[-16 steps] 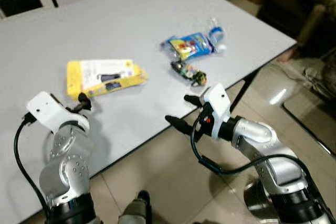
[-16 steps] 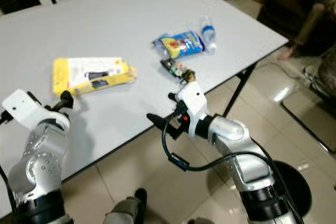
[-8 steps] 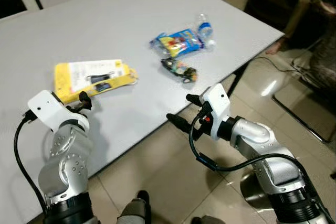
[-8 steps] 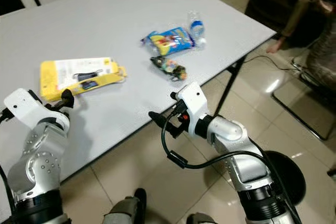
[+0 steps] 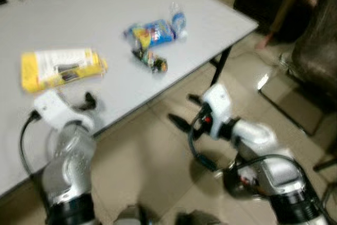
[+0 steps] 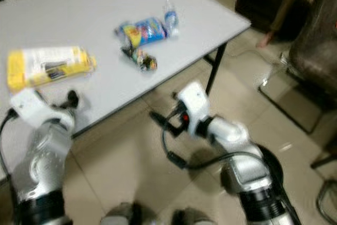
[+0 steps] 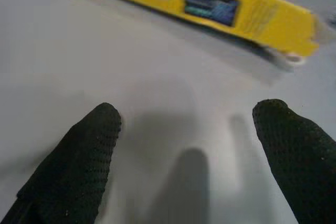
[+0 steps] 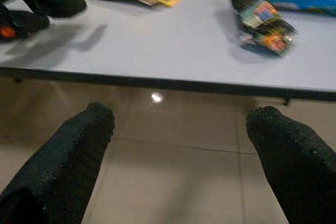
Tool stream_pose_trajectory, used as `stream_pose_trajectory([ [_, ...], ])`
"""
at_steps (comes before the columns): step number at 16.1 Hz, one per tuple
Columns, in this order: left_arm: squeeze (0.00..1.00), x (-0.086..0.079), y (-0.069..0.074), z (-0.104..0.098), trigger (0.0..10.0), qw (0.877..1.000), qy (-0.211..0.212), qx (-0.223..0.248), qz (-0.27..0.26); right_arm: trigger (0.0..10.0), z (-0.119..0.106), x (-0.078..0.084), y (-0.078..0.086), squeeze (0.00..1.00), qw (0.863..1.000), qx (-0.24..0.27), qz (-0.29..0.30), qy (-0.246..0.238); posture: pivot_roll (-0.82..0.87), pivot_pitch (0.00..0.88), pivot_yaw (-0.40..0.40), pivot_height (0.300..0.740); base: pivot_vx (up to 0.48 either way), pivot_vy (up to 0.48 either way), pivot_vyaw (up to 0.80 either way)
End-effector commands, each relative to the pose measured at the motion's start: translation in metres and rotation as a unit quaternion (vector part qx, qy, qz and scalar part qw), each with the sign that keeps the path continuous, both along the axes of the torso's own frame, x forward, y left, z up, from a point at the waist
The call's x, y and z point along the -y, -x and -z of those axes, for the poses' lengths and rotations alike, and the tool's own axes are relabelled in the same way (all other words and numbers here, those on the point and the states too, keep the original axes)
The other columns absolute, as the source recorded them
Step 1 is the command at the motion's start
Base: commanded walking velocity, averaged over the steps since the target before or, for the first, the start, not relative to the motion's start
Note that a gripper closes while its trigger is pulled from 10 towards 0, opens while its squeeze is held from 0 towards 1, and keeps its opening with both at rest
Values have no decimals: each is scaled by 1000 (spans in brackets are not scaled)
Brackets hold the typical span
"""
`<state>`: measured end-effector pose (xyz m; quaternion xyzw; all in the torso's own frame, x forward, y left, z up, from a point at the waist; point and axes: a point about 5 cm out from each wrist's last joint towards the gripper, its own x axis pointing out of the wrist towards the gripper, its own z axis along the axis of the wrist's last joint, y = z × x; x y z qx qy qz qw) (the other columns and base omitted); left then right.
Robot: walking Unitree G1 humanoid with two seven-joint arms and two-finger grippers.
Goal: Picking trash to rubbish bin
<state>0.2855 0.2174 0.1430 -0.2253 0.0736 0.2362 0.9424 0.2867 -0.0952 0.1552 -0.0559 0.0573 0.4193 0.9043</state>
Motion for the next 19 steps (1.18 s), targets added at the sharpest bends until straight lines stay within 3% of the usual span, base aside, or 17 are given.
stream_pose_trajectory([
  [1,0,5,-1,0,10000,1000,3,0,9,10000,-2,5,0,0,1000,8,7,6,-108,164,-5,740,0,-356,0],
  [5,0,5,-1,0,10000,1000,2,6,9,10000,-1,4,1,0,1000,14,7,5,-108,164,-1,740,0,0,136],
  [16,0,6,0,5,10000,1000,8,-2,7,10000,3,5,1,0,1000,14,17,10,-109,169,2,740,0,0,800],
  [19,0,6,1,5,10000,1000,11,0,8,10000,2,9,-4,0,999,18,44,9,-110,171,3,740,0,0,152],
])
